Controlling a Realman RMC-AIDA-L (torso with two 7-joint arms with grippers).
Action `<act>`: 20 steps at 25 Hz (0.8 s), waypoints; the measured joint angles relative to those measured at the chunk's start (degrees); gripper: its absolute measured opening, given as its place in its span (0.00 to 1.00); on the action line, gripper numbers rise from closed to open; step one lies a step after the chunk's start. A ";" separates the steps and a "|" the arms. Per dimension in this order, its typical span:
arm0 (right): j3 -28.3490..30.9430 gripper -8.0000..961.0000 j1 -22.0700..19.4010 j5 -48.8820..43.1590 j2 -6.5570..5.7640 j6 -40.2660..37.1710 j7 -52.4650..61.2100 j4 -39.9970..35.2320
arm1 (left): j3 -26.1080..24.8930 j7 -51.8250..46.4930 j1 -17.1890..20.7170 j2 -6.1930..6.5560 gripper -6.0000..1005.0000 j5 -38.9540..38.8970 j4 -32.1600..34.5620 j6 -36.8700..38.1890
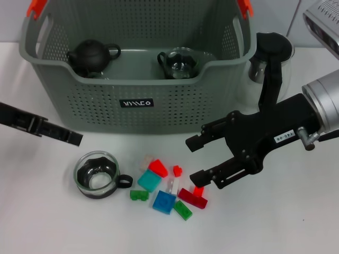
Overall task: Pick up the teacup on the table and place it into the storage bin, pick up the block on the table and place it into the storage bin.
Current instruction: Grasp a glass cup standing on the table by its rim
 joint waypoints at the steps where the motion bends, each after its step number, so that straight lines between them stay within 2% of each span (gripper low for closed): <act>1: 0.00 0.87 0.06 -0.04 0.00 0.07 0.00 0.18 | 0.58 -0.40 -0.46 -0.06 0.86 2.14 -1.67 -1.75; 5: 0.00 0.87 0.13 -0.22 0.00 0.20 0.00 0.47 | 1.40 -1.02 -1.32 -0.43 0.85 5.53 -4.02 -4.22; 13: 0.00 0.87 0.12 -0.21 0.00 0.21 0.00 0.49 | 7.03 -4.73 -2.88 -0.80 0.85 11.14 -8.25 -10.33; 20: 0.00 0.87 0.07 -0.22 -0.12 0.19 -0.05 0.49 | 7.79 -6.17 -5.18 -1.23 0.84 12.59 -13.11 -13.05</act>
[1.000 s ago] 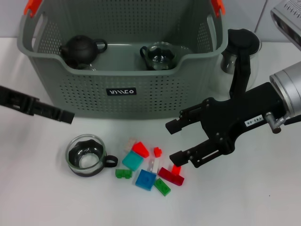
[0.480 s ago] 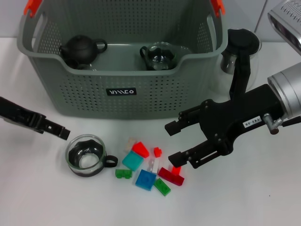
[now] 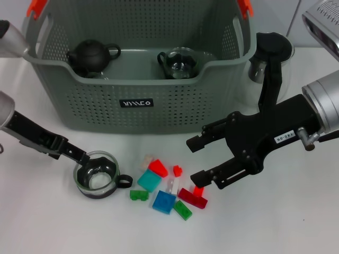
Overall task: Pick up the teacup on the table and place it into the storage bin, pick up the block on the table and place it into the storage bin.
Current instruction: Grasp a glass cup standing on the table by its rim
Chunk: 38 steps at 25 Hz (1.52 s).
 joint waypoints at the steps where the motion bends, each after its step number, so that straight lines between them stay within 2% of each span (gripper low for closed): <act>1: 0.00 0.87 -0.03 0.00 -0.03 0.00 -0.07 0.00 | 0.14 -0.11 -0.18 -0.04 0.84 0.05 -0.48 -0.36; 18: 0.00 0.87 -0.22 0.06 -0.15 0.09 -0.45 0.00 | 2.30 -0.45 -0.81 -2.44 0.83 0.93 -2.82 -3.45; 28: 0.05 0.87 -0.22 0.20 -0.25 0.09 -0.48 0.00 | 4.95 -1.76 -1.30 -2.55 0.82 1.54 -3.32 -4.69; 38: 0.79 0.87 -0.27 0.24 -0.32 0.04 -0.56 0.00 | 5.21 -2.28 -1.70 -2.46 0.44 3.03 -3.49 -4.36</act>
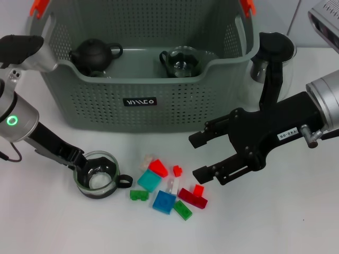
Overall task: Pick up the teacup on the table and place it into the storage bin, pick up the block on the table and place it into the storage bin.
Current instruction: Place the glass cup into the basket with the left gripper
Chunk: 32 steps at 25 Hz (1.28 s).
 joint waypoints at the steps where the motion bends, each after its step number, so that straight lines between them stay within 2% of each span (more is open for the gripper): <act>1: 0.00 0.87 0.00 0.00 -0.02 0.00 -0.02 0.00 | -0.02 0.13 0.00 0.01 0.40 0.00 0.00 0.16; 6: 0.01 0.87 -0.03 0.00 -0.10 0.00 -0.06 0.00 | -0.84 1.07 0.30 0.31 0.17 -0.38 0.53 1.68; 12: 0.45 0.87 -0.04 0.00 -0.09 -0.06 -0.22 0.00 | -1.27 1.60 0.65 0.36 0.07 -0.40 1.96 3.36; 25: 0.62 0.87 -0.13 0.00 0.00 0.00 -0.64 0.00 | -3.16 3.04 1.80 0.54 0.07 -0.18 7.01 8.32; 26: 0.62 0.87 -0.09 -0.01 0.01 0.02 -0.67 -0.01 | -4.62 3.57 2.17 0.64 0.07 -0.26 8.95 9.63; 27: 0.62 0.87 -0.05 -0.01 0.03 0.03 -0.69 -0.01 | -9.03 4.80 2.94 1.05 0.07 -0.98 13.59 12.49; 32: 0.62 0.87 0.20 0.00 0.17 0.05 -0.71 -0.01 | -17.89 7.04 3.79 2.52 0.07 -5.42 19.11 16.60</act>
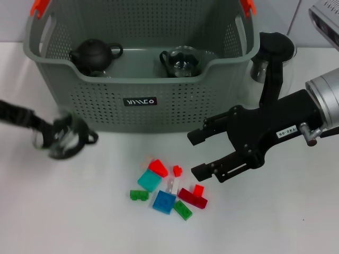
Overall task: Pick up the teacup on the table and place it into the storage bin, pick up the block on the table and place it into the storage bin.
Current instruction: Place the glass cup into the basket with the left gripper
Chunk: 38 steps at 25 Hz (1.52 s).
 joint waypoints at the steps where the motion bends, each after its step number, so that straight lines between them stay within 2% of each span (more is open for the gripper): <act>1: 0.00 0.87 0.03 0.00 0.01 0.00 0.00 0.00 | -1.28 0.31 0.20 0.47 0.07 -1.23 0.52 0.57; 11: 0.05 0.87 0.16 0.00 0.00 0.00 0.34 -0.03 | -6.59 0.95 0.04 3.63 0.07 -7.59 3.59 7.07; 14: 0.09 0.87 0.19 0.00 -0.06 -0.04 0.28 -0.02 | -9.33 0.22 -1.22 5.17 0.07 -11.59 4.13 9.97; 22: 0.70 0.87 0.20 0.00 -0.08 -0.42 0.09 -0.08 | -9.38 -2.60 -3.16 6.94 0.07 -17.27 3.73 10.73; 27: 0.87 0.87 0.22 0.00 -0.16 -0.57 0.00 -0.18 | -9.36 -5.06 -5.02 8.67 0.07 -21.40 2.72 10.74; 32: 1.06 0.87 0.22 0.00 -0.25 -0.79 -0.09 -0.23 | -9.48 -5.25 -7.49 9.13 0.07 -23.04 -0.01 8.51; 38: 1.07 0.87 0.22 0.00 -0.33 -0.92 -0.69 -0.01 | -5.03 -4.30 -9.42 8.94 0.07 -23.48 -7.34 -1.78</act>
